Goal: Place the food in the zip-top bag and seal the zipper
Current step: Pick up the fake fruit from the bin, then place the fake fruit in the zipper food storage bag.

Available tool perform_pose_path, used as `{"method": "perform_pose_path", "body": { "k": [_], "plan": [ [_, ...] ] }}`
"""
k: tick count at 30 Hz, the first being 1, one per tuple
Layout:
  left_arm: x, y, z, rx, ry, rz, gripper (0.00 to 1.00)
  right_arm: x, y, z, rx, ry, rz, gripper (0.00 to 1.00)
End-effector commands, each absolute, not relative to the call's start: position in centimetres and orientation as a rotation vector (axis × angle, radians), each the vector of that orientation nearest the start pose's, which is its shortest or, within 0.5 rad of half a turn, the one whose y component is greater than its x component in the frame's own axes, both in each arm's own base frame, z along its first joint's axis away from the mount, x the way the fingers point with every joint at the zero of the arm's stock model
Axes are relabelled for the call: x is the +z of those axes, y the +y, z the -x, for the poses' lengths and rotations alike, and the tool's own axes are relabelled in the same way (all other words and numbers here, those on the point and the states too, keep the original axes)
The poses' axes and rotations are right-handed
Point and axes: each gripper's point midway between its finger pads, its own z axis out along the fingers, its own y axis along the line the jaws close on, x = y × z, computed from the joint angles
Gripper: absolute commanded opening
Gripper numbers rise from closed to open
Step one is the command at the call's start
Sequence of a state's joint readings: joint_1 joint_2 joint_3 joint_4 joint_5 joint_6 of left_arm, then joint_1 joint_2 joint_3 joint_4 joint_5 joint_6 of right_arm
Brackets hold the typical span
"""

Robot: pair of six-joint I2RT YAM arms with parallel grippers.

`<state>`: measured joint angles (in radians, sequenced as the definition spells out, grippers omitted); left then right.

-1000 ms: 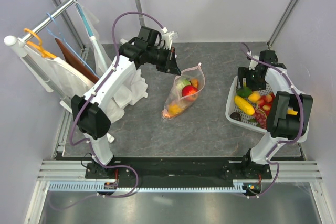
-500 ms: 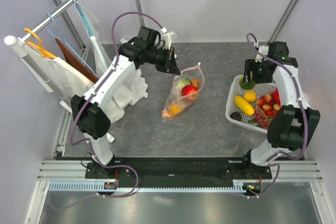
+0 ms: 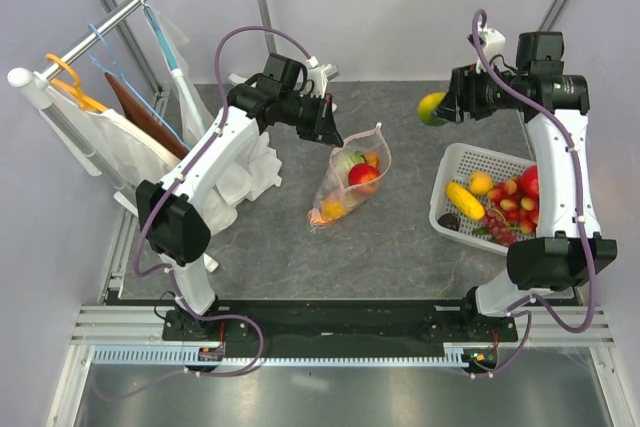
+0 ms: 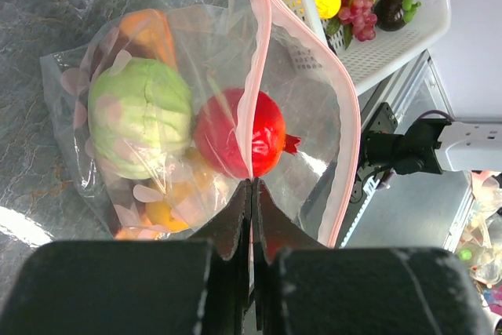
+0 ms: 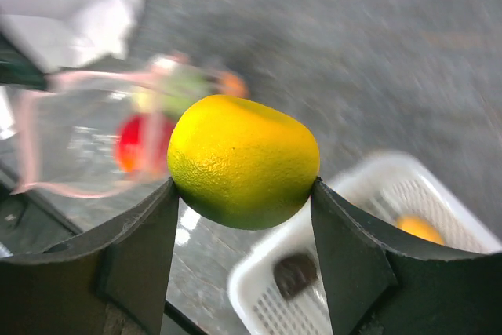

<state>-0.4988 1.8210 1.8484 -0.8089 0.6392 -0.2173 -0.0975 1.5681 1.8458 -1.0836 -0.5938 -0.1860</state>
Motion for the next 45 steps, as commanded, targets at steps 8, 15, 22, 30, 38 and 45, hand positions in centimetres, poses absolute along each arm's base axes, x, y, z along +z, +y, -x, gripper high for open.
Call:
{"method": "perform_pose_path", "body": {
  "k": [8,15,22,30,38,45],
  "plan": [
    [28.3,-31.4,-33.3,-1.149,2.261,-0.702,0.02,36.0,16.8,-34.5,0.751,1.991,0.837,0.64],
    [28.3,-31.5,-33.0,-1.168,2.266,-0.712,0.02,33.3,20.5,-32.9,0.629,1.988,1.054,0.65],
    [29.2,-31.9,-32.4,-1.224,2.242,-0.735,0.02,29.7,22.1,-32.8,0.547,2.049,1.130,0.70],
    [30.1,-32.1,-31.6,-1.283,2.215,-0.763,0.02,30.6,21.8,-34.3,0.466,2.074,1.027,0.98],
    [30.7,-32.1,-31.0,-1.311,2.192,-0.787,0.02,31.4,19.6,-35.5,0.420,2.152,0.816,0.84],
    [30.8,-32.2,-30.9,-1.317,2.188,-0.794,0.02,27.0,17.8,-33.6,0.497,2.310,0.795,0.65]
  ]
}}
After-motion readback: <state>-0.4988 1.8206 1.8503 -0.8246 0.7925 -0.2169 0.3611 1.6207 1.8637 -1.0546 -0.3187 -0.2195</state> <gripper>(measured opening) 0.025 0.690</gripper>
